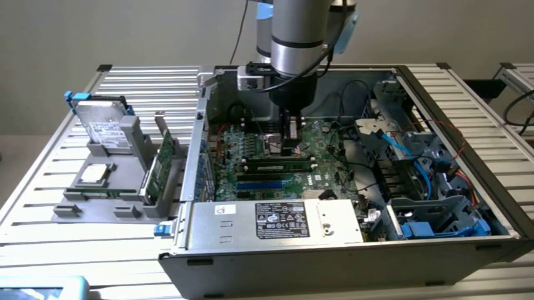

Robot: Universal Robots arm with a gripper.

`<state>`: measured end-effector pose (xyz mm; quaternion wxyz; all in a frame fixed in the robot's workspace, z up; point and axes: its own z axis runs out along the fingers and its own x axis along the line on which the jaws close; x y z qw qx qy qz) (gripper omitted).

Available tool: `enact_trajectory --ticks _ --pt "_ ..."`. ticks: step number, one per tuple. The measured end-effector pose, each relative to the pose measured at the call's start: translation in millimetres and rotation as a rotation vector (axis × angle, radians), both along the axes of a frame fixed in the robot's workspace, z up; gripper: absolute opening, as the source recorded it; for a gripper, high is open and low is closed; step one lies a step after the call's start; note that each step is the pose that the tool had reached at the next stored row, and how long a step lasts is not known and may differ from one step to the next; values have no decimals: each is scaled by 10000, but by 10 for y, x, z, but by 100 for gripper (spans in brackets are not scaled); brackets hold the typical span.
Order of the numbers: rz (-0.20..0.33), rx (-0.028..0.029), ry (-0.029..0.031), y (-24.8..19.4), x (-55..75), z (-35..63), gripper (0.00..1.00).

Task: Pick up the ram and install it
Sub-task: 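Press down the ram until it locks into place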

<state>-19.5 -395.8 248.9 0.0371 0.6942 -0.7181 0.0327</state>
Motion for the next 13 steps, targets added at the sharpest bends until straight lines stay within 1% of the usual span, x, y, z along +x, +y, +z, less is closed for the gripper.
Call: enact_trajectory --ticks 11,13 --pt "-1 -1 2 -10 4 0 11" --pt "-124 -1 3 -11 5 0 11"
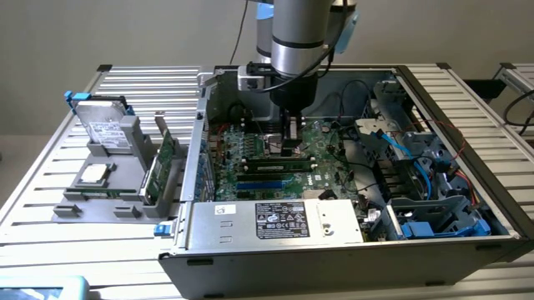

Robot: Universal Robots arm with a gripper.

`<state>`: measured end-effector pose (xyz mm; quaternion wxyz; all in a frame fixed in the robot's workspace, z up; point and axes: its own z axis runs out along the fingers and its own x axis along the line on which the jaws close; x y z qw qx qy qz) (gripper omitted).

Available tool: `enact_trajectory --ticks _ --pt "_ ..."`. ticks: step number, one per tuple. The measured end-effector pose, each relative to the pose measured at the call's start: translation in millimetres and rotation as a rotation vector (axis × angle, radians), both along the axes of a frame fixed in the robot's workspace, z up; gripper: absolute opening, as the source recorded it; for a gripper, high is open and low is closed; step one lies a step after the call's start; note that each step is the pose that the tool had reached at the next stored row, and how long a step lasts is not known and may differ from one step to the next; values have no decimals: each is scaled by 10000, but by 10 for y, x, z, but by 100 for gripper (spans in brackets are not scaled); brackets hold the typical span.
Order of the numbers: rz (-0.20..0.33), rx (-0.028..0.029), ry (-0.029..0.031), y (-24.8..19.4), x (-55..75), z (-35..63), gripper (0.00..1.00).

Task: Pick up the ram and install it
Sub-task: 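Press down the ram until it locks into place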

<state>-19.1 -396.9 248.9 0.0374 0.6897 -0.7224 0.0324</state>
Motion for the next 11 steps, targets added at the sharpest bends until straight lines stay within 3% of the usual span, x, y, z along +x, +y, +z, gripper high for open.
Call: enact_trajectory --ticks 11 --pt "-1520 1 -1 0 0 0 11"
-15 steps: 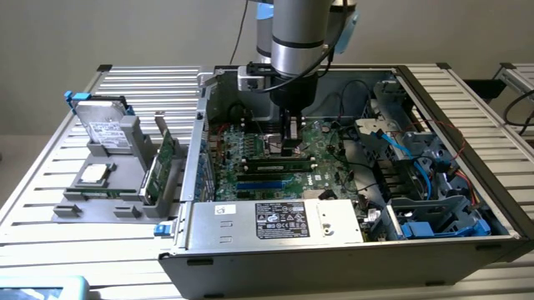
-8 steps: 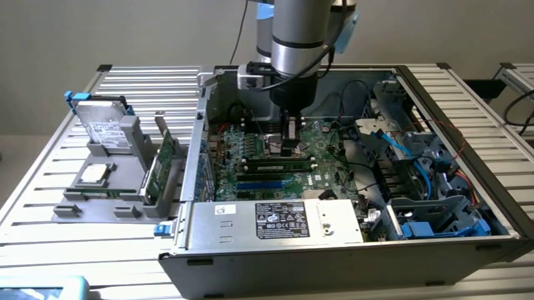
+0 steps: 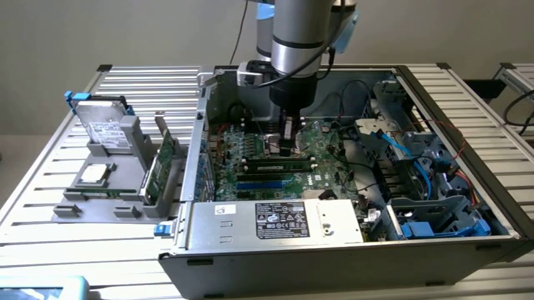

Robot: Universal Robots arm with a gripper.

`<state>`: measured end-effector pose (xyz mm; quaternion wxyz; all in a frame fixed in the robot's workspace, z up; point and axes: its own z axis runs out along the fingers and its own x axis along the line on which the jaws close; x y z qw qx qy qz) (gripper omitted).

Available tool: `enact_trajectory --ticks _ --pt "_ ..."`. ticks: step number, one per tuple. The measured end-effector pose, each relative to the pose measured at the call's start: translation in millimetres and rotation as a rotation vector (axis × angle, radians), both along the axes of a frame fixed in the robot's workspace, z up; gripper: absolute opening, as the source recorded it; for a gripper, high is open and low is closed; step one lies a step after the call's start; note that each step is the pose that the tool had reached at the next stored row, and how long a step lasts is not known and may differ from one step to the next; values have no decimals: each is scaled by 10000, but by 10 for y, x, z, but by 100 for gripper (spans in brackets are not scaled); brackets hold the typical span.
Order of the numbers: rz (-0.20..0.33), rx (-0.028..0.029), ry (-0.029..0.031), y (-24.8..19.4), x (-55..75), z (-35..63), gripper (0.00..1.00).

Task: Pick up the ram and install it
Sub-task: 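Press down the ram until it locks into place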

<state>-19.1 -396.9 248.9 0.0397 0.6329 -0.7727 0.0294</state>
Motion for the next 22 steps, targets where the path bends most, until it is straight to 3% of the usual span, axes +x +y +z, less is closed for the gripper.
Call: enact_trajectory --ticks 22 --pt "-2353 -15 0 0 0 0 11"
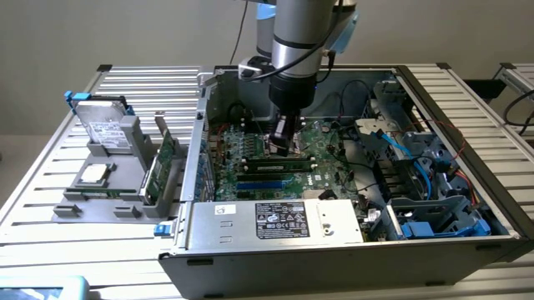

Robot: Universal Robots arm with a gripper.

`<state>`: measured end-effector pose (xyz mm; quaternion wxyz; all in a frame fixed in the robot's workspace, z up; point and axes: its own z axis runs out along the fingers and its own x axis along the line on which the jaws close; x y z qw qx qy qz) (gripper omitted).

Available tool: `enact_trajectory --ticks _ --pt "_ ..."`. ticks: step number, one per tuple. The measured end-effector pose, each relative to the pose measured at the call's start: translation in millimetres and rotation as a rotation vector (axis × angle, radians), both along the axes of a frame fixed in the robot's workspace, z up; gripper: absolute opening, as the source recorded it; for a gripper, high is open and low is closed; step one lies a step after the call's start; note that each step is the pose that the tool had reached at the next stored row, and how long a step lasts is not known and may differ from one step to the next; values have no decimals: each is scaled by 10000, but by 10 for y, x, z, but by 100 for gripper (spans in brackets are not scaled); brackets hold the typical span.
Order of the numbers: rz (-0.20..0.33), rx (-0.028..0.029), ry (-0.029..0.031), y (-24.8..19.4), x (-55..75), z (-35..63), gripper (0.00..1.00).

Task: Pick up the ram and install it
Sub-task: 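Press down the ram until it locks into place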

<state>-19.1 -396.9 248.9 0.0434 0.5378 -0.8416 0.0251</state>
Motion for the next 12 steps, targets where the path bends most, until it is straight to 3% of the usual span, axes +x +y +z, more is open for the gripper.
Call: enact_trajectory --ticks 12 --pt "-1175 -32 0 0 0 0 11"
